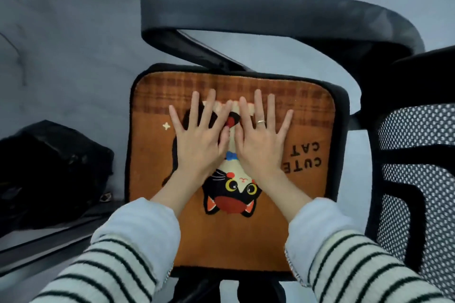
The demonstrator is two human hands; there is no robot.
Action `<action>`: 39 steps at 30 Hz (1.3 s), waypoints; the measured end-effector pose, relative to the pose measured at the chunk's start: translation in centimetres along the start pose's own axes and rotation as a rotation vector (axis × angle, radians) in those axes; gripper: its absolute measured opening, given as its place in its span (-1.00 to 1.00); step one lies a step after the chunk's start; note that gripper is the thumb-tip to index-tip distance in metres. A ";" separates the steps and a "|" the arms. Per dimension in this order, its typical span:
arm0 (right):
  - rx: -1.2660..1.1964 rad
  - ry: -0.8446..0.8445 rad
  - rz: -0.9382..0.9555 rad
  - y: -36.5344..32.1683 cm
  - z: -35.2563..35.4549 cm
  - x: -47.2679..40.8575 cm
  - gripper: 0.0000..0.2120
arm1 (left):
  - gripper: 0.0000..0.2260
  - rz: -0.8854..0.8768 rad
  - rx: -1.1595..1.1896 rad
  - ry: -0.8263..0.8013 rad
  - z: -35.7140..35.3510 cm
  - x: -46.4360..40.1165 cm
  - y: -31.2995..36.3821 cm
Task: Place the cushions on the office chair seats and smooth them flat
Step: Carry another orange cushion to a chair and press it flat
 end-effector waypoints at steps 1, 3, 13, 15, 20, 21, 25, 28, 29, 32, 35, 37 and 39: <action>0.011 -0.003 0.001 -0.5 -0.4 1.4 -0.49 | -0.55 -0.003 -0.016 0.002 -0.3 1.6 -0.1; 0.035 -0.021 0.018 -0.6 -1.4 2.9 -0.46 | -0.56 0.007 -0.047 0.004 -1.1 3.9 -0.4; -0.021 -0.049 -0.091 4.1 0.6 2.4 -0.52 | -0.55 0.212 0.070 -0.025 0.9 4.2 -5.2; 0.005 -0.034 -0.226 6.4 0.7 2.8 -0.51 | -0.54 0.219 0.041 -0.033 0.9 4.3 -7.2; 0.081 -0.020 -0.235 7.2 -0.6 2.7 -0.47 | -0.54 0.161 0.004 -0.012 0.0 3.6 -7.5; 0.070 -0.019 -0.237 7.1 -0.3 3.0 -0.47 | -0.54 0.160 0.015 -0.021 0.2 3.9 -7.5; 0.025 -0.061 -0.286 7.1 0.5 5.6 -0.46 | -0.54 0.185 0.047 -0.056 0.6 5.0 -7.3; 0.021 -0.107 -0.310 6.3 -0.3 9.6 -0.43 | -0.53 0.296 0.103 -0.050 0.3 7.8 -5.6; 0.037 -0.104 -0.313 6.1 -0.7 10.4 -0.42 | -0.53 0.329 0.093 -0.043 -0.2 8.9 -4.9; 0.062 -0.086 -0.309 5.9 -1.9 11.0 -0.41 | -0.52 0.358 0.007 -0.032 -1.7 10.8 -3.8; 0.057 -0.100 -0.323 5.9 -1.2 10.5 -0.41 | -0.52 0.362 -0.003 -0.042 -1.3 10.0 -3.9; 0.003 -0.138 -0.379 5.3 -0.5 10.0 -0.42 | -0.53 0.378 0.032 -0.051 -0.9 9.6 -3.6; -0.055 -0.171 -0.320 3.0 0.3 9.7 -0.44 | -0.54 0.308 0.069 -0.061 -0.6 9.9 -1.9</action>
Point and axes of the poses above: each hand's wrist, its own x-axis away from the middle knuckle, its own z-axis out of the back of the hand, y = z × x, the point moved 3 cm from there along -x, towards the middle knuckle, and after that the axes turned 1 degree about x, right-handed, at the moved point
